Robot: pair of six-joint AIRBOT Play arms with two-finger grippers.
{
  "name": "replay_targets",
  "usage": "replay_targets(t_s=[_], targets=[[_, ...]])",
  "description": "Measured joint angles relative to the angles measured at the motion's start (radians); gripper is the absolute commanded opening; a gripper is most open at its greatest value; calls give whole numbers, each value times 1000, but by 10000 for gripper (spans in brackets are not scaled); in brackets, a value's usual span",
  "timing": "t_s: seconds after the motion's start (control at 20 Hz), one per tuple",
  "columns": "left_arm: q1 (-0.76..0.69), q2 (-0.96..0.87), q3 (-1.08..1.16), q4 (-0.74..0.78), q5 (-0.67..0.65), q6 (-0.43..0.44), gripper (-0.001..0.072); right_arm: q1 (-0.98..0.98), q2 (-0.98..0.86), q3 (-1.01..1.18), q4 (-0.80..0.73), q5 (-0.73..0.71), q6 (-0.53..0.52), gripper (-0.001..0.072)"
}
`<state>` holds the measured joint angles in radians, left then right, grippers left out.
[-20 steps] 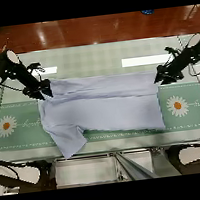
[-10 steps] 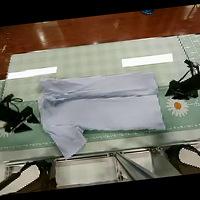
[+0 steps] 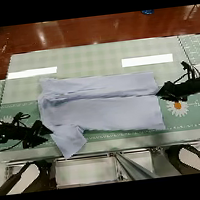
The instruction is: Fold the shirts.
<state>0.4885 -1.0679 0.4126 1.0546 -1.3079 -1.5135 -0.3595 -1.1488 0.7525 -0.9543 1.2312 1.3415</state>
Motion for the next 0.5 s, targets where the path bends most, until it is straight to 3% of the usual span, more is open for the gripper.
replay_targets(t_s=[0.05,0.15,0.2,0.35,0.4,0.5], targets=[[0,1,-11,-17,6,9,457,0,1,-1,20,0,-6,411],[-5,3,-24,-47,50,28,189,0,2,-3,47,-3,-8,411],[-12,3,-28,-56,74,35,158,-6,3,-3,58,-2,-9,411],[-47,4,-34,-87,119,47,153,-62,5,-3,57,32,-6,411],[-59,4,-36,-92,129,49,32,-88,8,-4,30,52,0,411],[-74,4,-37,-96,151,66,15,-146,26,-15,-68,101,24,411]])
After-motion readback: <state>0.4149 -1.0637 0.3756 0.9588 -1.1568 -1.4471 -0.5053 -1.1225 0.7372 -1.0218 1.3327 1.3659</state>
